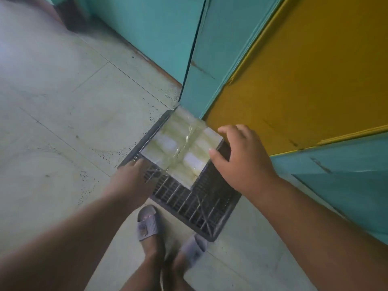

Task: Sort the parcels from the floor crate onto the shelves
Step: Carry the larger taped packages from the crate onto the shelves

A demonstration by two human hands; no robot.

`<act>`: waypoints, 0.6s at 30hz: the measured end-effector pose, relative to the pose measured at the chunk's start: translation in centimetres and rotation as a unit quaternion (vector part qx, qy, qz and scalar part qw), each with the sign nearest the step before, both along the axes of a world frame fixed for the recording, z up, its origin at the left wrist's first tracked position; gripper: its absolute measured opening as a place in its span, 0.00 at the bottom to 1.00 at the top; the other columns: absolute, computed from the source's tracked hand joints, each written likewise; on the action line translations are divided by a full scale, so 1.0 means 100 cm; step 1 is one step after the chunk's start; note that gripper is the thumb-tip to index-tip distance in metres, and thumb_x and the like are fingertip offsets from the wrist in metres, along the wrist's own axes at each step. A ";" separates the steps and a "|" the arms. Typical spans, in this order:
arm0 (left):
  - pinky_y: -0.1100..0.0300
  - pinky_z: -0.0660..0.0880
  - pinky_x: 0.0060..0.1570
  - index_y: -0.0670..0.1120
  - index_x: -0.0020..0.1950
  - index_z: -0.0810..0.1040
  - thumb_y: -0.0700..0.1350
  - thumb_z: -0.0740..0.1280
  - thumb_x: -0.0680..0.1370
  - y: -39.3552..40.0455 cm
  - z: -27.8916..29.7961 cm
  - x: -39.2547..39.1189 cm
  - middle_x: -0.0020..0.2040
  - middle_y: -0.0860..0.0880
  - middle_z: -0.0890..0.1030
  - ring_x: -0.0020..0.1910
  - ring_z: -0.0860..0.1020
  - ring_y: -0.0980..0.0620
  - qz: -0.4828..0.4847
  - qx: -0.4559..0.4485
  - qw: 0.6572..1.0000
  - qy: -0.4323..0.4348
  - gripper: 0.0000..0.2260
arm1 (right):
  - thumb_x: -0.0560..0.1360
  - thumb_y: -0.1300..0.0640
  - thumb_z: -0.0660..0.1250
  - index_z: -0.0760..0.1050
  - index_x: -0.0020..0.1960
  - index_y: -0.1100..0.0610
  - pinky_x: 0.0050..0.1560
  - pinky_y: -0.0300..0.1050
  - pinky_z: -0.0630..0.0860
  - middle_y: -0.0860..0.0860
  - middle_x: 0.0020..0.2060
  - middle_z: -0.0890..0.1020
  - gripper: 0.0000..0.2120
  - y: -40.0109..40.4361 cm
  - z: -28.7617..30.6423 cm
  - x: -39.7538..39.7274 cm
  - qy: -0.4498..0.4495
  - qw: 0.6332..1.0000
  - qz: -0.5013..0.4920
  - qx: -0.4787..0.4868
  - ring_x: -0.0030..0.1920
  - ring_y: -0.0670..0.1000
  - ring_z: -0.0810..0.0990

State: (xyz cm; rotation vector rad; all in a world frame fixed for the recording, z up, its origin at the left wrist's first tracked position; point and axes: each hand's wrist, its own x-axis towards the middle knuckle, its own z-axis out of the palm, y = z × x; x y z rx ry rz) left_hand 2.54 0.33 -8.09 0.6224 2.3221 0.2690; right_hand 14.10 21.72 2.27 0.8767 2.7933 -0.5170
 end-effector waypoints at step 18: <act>0.41 0.82 0.49 0.52 0.66 0.69 0.45 0.75 0.75 0.012 -0.091 -0.008 0.50 0.43 0.79 0.36 0.84 0.46 0.473 0.192 0.832 -0.216 0.23 | 0.78 0.44 0.66 0.59 0.78 0.53 0.66 0.60 0.72 0.55 0.72 0.69 0.33 0.038 -0.155 -0.038 -0.089 0.991 -0.080 -0.055 0.69 0.60 0.70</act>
